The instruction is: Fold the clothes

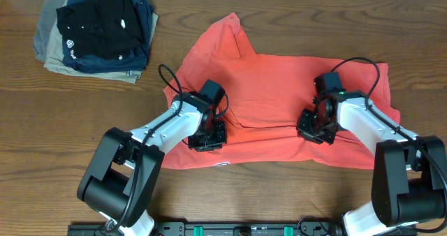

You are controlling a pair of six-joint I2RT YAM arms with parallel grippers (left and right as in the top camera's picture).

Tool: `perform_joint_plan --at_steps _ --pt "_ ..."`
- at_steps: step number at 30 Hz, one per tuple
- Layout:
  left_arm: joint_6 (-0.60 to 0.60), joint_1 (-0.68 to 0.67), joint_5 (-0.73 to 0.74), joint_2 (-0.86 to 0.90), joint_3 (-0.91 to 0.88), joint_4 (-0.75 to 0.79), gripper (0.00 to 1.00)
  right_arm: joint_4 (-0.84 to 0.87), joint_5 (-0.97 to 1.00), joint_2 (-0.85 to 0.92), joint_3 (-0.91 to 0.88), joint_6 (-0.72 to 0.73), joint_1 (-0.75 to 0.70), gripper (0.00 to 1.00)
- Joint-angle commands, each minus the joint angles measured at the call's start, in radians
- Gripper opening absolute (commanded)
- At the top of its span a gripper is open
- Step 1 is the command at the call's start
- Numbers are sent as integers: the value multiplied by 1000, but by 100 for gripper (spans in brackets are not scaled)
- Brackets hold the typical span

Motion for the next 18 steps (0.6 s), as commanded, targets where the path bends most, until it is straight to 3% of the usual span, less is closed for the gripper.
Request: perform_joint_plan --at_steps 1,9,18 --pt "-5 3 -75 21 -17 -3 20 13 143 38 7 -38 -55 23" --pt "-5 35 -158 21 -17 -43 20 -71 216 38 58 -71 -110 32" --pt "-5 224 -301 21 -17 -126 20 -118 356 38 61 -71 -154 61"
